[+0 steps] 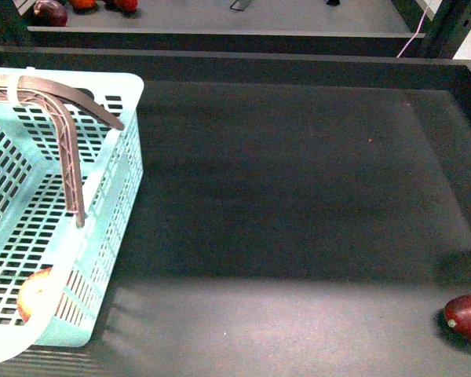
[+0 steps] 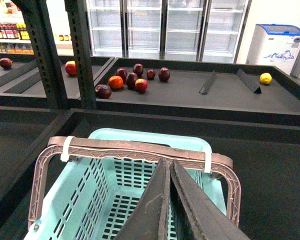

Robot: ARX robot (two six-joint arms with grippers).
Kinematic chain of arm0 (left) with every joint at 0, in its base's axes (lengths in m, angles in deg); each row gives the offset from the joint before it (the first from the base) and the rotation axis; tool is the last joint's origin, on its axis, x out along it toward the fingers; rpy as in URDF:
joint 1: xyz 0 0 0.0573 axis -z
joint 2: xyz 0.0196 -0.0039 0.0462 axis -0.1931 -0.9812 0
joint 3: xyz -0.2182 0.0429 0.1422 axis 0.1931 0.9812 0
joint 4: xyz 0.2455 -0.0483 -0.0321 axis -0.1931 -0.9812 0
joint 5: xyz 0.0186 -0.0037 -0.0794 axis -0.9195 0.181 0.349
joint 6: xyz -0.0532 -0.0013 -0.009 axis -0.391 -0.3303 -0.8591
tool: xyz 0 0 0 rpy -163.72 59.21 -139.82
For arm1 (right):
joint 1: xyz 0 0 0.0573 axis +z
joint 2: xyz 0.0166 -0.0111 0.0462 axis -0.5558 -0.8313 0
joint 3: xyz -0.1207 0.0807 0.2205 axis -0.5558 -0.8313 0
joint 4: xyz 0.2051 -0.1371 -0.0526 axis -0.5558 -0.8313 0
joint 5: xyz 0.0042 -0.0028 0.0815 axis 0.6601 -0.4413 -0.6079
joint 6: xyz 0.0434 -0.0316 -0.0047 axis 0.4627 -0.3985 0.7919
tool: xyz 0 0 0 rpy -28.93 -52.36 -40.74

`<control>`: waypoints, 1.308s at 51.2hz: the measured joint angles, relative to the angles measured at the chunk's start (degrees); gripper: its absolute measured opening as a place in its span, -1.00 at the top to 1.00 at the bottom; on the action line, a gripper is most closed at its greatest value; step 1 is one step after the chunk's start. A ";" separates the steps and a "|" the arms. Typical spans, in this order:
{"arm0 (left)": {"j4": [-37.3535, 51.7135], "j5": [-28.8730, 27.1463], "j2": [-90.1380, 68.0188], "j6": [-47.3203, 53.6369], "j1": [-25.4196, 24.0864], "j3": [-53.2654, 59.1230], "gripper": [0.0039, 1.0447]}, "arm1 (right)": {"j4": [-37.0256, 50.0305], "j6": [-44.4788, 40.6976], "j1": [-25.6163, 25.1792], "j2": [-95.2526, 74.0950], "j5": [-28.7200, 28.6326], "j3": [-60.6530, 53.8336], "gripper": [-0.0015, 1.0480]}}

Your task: Pick apple with right arm and hold basket with left

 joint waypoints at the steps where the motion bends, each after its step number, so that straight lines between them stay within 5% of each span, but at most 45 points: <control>1: -0.31 0.00 0.31 0.00 0.00 0.00 0.94 | 0.00 0.00 0.00 0.00 0.00 0.00 -0.83; 39: -15.34 0.00 15.63 0.00 0.00 0.00 0.94 | 0.00 0.00 0.00 0.00 0.00 0.00 -0.83; 45: -24.96 0.00 24.11 0.02 0.00 -0.02 0.94 | 0.00 0.00 0.00 0.00 0.00 0.00 -0.83; 67: -25.44 -0.02 25.49 0.02 0.00 -0.02 0.94 | 0.00 0.00 0.00 0.02 -0.02 0.00 -0.83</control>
